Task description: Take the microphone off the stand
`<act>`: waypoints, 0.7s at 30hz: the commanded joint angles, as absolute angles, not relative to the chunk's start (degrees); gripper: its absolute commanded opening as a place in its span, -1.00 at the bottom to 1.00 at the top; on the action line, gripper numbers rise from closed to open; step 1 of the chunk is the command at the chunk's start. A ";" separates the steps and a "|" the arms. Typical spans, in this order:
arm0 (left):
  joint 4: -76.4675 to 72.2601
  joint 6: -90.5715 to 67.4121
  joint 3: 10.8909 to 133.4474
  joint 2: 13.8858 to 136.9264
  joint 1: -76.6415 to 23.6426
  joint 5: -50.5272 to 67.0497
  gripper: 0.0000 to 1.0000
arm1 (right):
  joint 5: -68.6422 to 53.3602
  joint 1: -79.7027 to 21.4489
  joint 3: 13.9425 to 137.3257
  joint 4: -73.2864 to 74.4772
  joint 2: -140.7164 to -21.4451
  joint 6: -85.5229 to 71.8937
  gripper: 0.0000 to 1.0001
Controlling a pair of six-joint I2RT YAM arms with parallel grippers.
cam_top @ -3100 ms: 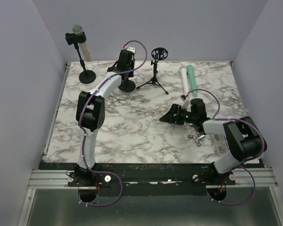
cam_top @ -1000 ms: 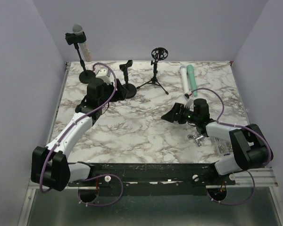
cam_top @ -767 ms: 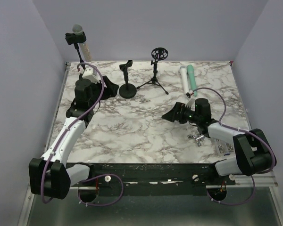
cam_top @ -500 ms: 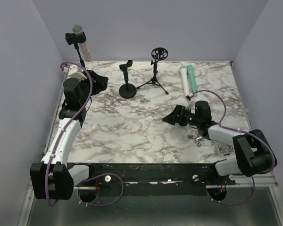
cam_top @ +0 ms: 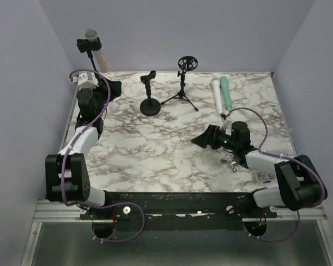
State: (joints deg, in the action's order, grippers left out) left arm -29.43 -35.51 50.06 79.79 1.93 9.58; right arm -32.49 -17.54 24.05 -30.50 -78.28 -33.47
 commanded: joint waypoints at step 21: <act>-38.68 -18.90 84.90 115.06 5.27 0.86 0.50 | -34.08 -17.73 22.65 -40.23 -83.17 -35.93 0.93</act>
State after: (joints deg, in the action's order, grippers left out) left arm -36.73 -22.59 80.73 112.68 5.15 2.59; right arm -32.73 -17.54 22.76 -37.87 -81.34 -35.46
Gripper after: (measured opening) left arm 0.751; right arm 0.964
